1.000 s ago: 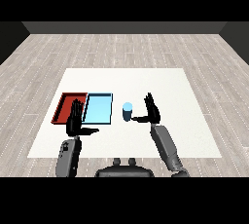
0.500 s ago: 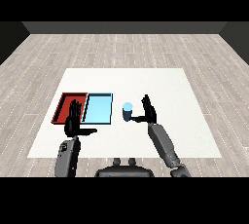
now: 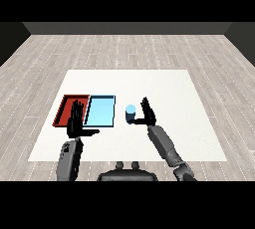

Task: Pick the blue can and put it in the blue box

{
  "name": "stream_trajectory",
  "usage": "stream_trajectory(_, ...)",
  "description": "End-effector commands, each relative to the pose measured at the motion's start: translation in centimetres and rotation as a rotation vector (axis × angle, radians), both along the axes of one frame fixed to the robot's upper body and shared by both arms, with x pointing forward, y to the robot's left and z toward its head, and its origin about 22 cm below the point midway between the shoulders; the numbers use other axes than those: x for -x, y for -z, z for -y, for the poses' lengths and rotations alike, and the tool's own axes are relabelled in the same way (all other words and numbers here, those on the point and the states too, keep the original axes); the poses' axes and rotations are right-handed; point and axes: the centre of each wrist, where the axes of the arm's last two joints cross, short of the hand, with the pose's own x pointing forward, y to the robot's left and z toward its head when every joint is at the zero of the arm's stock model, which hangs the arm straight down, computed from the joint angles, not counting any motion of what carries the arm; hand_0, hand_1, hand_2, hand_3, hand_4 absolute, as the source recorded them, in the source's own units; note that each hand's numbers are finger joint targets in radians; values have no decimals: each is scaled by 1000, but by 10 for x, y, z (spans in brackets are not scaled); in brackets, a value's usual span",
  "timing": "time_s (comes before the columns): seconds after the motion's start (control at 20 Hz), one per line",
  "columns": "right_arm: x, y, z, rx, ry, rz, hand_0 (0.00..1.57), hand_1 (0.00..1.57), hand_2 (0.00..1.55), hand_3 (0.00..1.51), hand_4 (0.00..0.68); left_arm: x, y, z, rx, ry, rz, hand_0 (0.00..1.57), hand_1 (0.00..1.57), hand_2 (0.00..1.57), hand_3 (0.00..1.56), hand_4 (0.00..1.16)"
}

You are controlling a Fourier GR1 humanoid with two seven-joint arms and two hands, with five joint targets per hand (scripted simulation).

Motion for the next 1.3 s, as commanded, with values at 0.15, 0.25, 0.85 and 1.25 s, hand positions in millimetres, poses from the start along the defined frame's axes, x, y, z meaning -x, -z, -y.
stream_trajectory(0.15,-7,8,-5,-28,-6,-7,0,0,0,0,0,6,-13,22,-10,-10,11,0,0,0,0,0)
stream_trajectory(0.25,-1,12,-5,-31,-8,-25,0,0,0,0,0,18,-11,-6,3,3,13,0,0,0,0,0)
stream_trajectory(0.85,-14,18,-23,-24,-41,-30,0,0,0,0,0,8,-9,-1,-1,6,4,0,0,0,0,0)
stream_trajectory(1.25,-17,13,-33,-16,-50,-28,0,0,0,0,0,10,-13,-8,-7,-19,14,0,0,0,0,0)
